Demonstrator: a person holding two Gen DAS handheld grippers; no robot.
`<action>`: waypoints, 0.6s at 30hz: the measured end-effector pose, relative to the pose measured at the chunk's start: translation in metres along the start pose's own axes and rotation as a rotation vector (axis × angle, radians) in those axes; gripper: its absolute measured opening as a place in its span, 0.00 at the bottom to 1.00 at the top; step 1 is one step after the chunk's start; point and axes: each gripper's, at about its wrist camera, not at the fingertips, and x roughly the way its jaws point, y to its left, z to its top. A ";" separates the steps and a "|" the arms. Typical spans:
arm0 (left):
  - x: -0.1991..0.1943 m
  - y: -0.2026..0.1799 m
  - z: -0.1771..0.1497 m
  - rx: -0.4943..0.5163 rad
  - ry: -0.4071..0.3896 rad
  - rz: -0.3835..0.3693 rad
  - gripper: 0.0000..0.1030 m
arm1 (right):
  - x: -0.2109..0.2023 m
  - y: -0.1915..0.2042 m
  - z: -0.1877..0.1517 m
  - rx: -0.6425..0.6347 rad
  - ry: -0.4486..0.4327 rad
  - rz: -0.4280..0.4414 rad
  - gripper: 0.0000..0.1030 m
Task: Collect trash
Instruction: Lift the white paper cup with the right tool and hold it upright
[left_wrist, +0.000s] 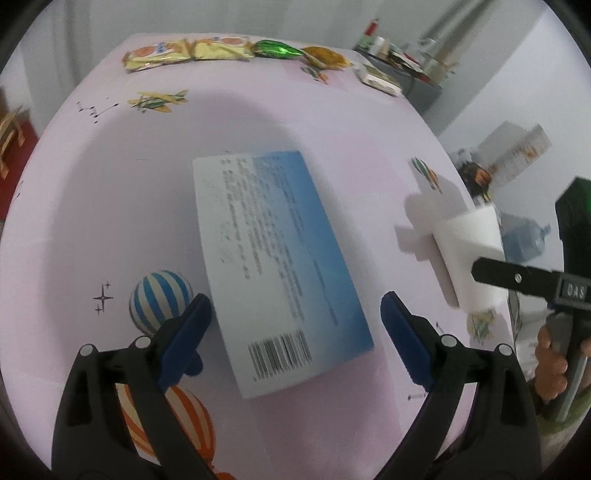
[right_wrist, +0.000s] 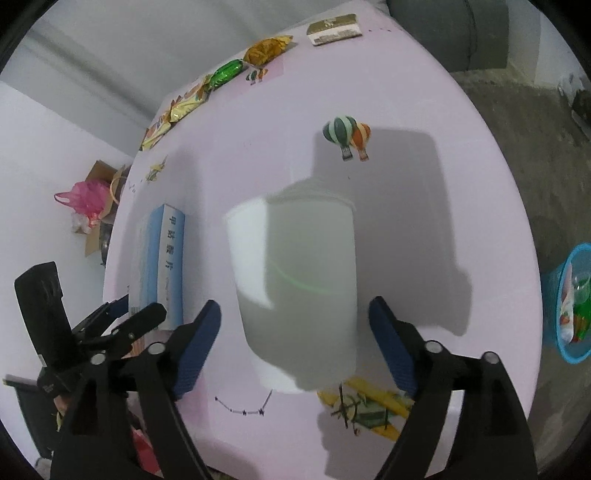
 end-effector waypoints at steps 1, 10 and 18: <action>0.000 0.001 0.002 -0.012 -0.003 0.003 0.86 | 0.002 0.001 0.003 -0.009 0.001 -0.001 0.80; 0.006 0.002 0.012 -0.025 -0.019 0.030 0.86 | 0.016 0.005 0.021 -0.067 -0.003 -0.001 0.63; 0.005 0.005 0.012 -0.030 -0.037 0.037 0.86 | -0.020 0.020 -0.002 -0.186 -0.269 -0.074 0.62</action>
